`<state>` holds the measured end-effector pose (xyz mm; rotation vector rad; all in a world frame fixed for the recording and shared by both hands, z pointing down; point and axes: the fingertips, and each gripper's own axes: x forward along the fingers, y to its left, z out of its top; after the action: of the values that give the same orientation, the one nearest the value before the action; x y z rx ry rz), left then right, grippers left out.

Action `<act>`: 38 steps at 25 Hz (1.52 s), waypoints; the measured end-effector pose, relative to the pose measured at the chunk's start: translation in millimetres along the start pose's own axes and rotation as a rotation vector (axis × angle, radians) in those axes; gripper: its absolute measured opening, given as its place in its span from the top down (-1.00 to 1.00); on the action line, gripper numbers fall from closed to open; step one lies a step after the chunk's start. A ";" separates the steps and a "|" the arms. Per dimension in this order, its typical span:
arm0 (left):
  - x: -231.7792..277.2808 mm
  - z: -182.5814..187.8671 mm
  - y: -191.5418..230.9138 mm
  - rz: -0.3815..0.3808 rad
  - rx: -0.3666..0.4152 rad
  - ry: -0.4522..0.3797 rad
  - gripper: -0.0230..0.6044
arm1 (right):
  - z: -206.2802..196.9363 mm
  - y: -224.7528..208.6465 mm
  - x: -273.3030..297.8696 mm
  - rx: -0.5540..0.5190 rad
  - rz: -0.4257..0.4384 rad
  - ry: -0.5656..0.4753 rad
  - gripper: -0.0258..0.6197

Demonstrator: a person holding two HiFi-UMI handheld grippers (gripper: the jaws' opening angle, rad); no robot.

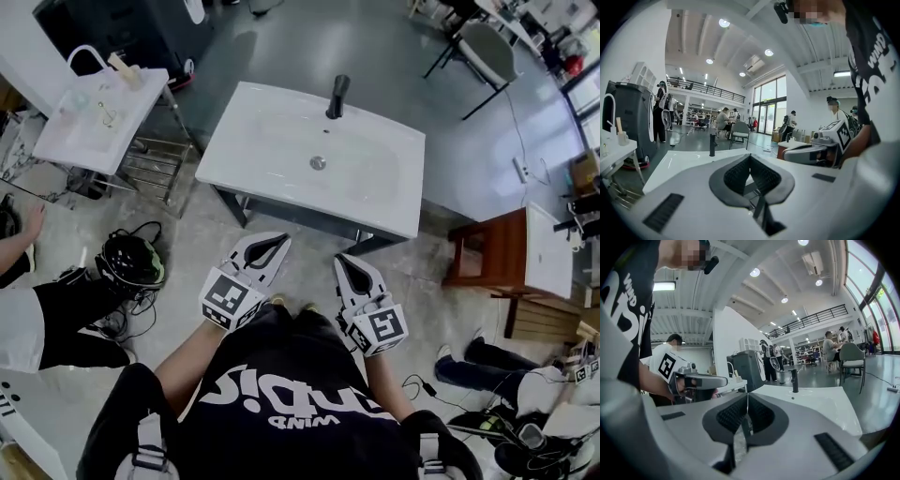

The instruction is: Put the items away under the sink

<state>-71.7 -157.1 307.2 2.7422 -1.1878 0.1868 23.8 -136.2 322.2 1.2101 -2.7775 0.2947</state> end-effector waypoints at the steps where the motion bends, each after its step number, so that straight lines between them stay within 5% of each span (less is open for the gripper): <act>1: -1.0 2.0 -1.7 0.001 -0.001 -0.003 0.87 | 1.5 0.4 -1.1 -0.006 0.003 -0.001 0.86; 13: -3.9 44.1 -27.7 0.003 0.047 -0.081 0.86 | 30.4 -16.1 -17.2 -0.021 -0.005 -0.074 0.86; 20: 4.0 44.7 -33.1 0.018 0.027 -0.102 0.87 | 32.8 -39.6 -28.3 -0.047 -0.046 -0.083 0.86; 38: 15.2 48.1 -33.2 0.055 0.033 -0.108 0.86 | 23.6 -44.1 -24.4 -0.057 0.013 -0.049 0.86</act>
<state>-34.4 -154.4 259.8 2.7815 -1.2993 0.0650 72.5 -153.2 301.1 1.2034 -2.8156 0.1883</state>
